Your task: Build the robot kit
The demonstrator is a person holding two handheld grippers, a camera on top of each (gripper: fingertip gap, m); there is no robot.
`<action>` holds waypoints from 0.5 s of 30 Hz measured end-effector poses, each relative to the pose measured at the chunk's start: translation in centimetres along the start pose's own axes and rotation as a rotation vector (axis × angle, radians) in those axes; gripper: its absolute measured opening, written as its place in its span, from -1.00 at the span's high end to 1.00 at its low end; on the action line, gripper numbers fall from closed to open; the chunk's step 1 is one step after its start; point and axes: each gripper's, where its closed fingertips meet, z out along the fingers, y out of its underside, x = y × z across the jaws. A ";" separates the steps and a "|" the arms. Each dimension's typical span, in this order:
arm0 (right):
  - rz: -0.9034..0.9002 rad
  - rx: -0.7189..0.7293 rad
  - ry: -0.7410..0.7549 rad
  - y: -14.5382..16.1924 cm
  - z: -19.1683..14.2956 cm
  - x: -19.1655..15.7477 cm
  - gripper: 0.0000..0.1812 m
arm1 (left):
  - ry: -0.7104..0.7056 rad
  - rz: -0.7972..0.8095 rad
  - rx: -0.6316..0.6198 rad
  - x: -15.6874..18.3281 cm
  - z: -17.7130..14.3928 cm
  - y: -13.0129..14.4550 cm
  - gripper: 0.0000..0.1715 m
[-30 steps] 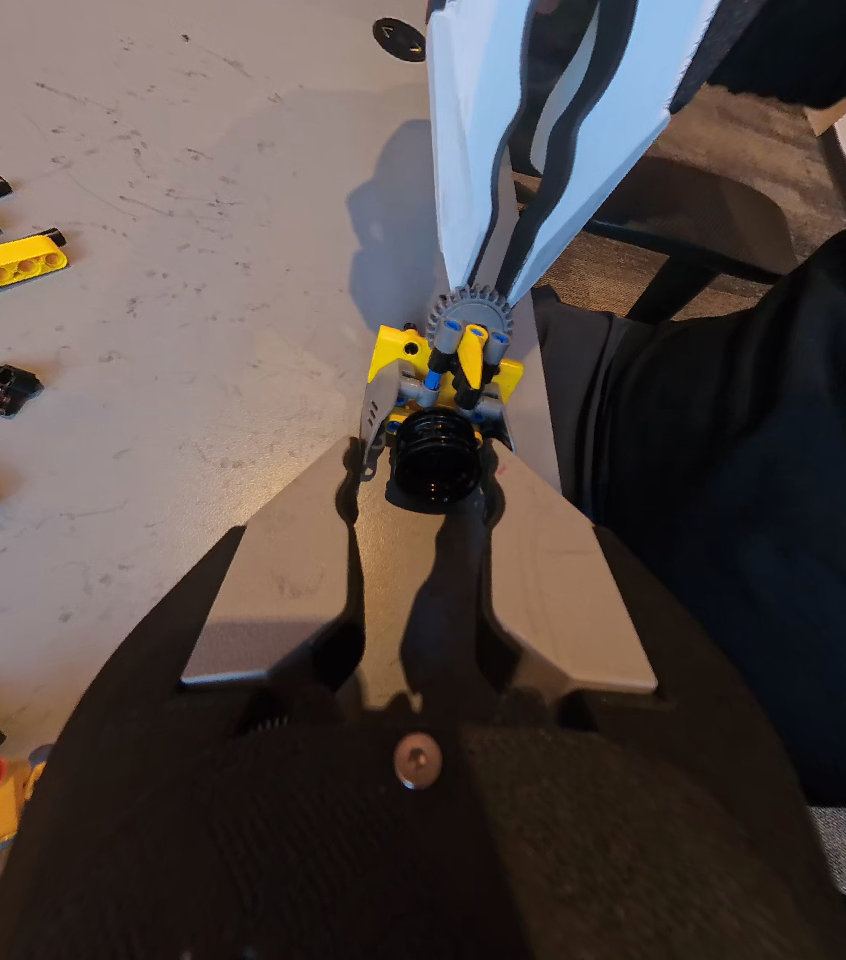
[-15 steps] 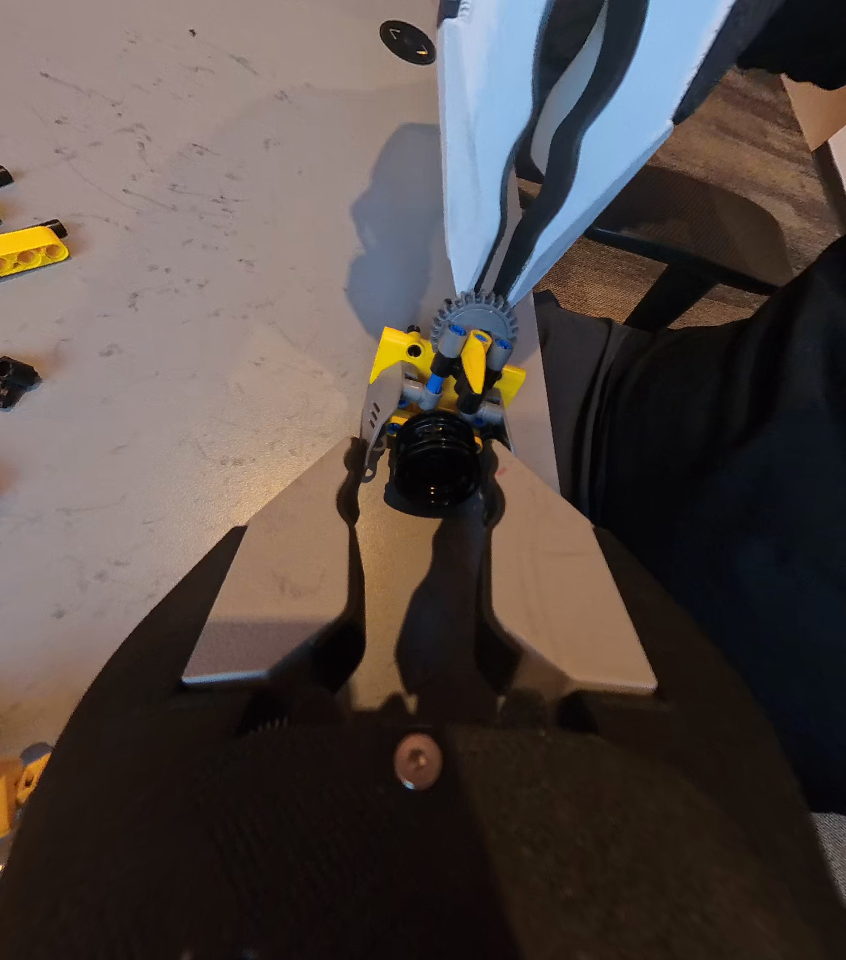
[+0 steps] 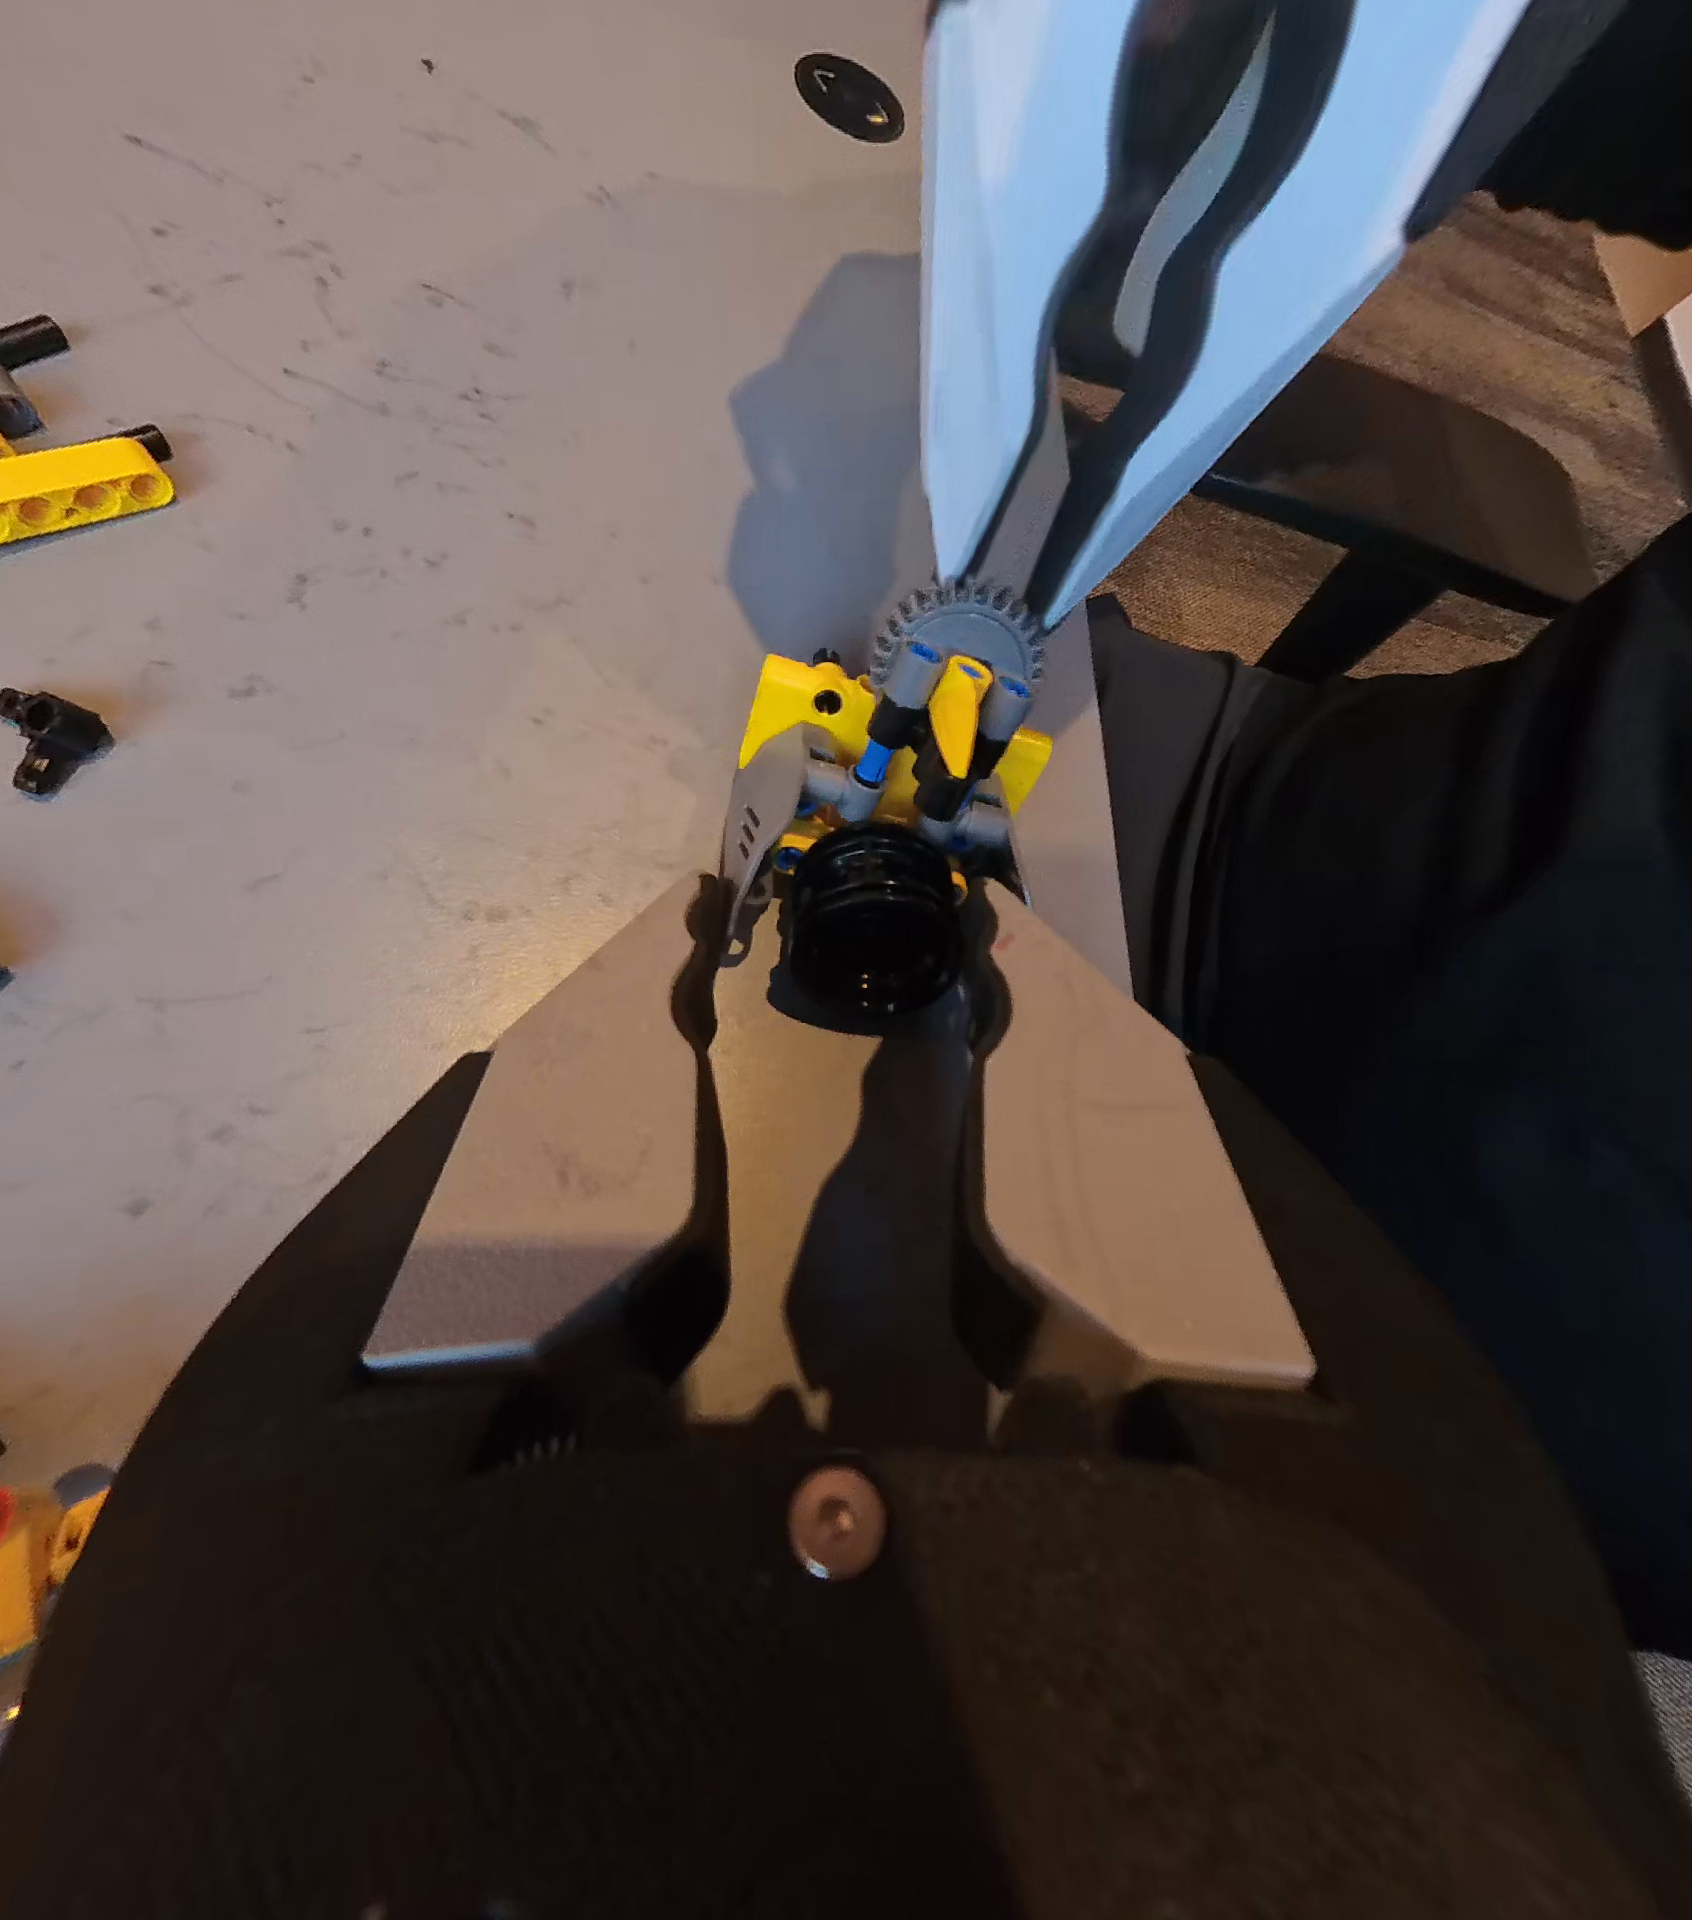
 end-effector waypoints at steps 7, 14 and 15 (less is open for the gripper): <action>0.022 0.033 0.059 -0.4 -0.3 0.2 0.62 | 0.006 -0.006 0.002 0.0 0.2 0.0 0.47; -0.035 -0.091 0.074 1.0 1.4 0.3 0.73 | -0.003 0.012 0.003 0.3 0.2 -0.2 0.47; -0.043 -0.098 0.077 1.0 1.3 0.4 0.73 | -0.004 0.013 0.001 0.2 0.2 -0.2 0.47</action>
